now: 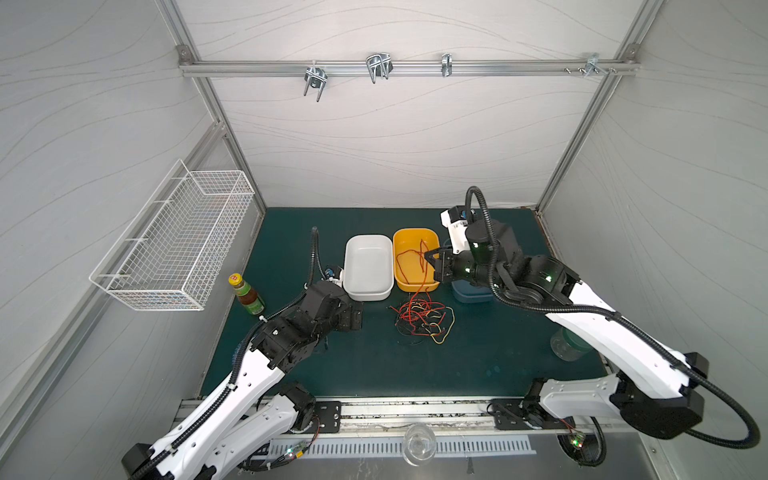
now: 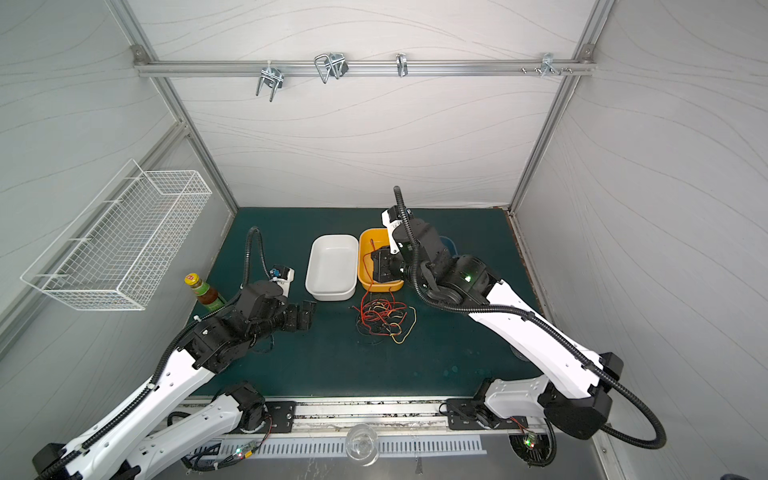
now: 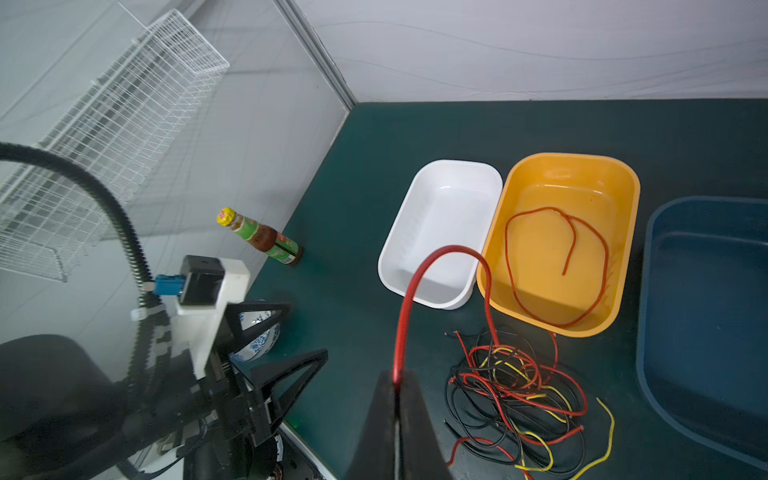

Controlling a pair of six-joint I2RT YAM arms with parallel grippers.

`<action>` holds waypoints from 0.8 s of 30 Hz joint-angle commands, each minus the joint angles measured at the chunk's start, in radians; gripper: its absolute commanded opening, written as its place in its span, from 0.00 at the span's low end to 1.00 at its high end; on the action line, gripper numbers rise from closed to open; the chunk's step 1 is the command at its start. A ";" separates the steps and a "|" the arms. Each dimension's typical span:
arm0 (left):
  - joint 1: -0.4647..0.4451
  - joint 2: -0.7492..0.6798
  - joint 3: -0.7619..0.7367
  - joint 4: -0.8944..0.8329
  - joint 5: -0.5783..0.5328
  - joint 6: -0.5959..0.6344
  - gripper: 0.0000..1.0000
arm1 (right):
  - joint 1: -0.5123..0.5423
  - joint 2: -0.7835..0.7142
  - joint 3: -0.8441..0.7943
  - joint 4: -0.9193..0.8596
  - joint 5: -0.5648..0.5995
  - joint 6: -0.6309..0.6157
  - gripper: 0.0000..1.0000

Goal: Untangle the cables
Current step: 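Raise the red wire high with the right gripper while left gripper approaches pile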

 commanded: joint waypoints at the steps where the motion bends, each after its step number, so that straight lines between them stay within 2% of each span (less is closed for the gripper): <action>1: -0.004 0.001 0.000 0.044 0.000 0.006 0.98 | 0.014 -0.015 0.077 -0.075 0.010 -0.047 0.00; 13: -0.005 0.004 0.000 0.043 0.004 0.006 0.98 | 0.015 0.082 0.440 -0.255 -0.008 -0.131 0.00; 24: -0.005 0.016 -0.002 0.044 0.017 0.006 0.98 | 0.016 0.195 0.763 -0.347 -0.099 -0.141 0.00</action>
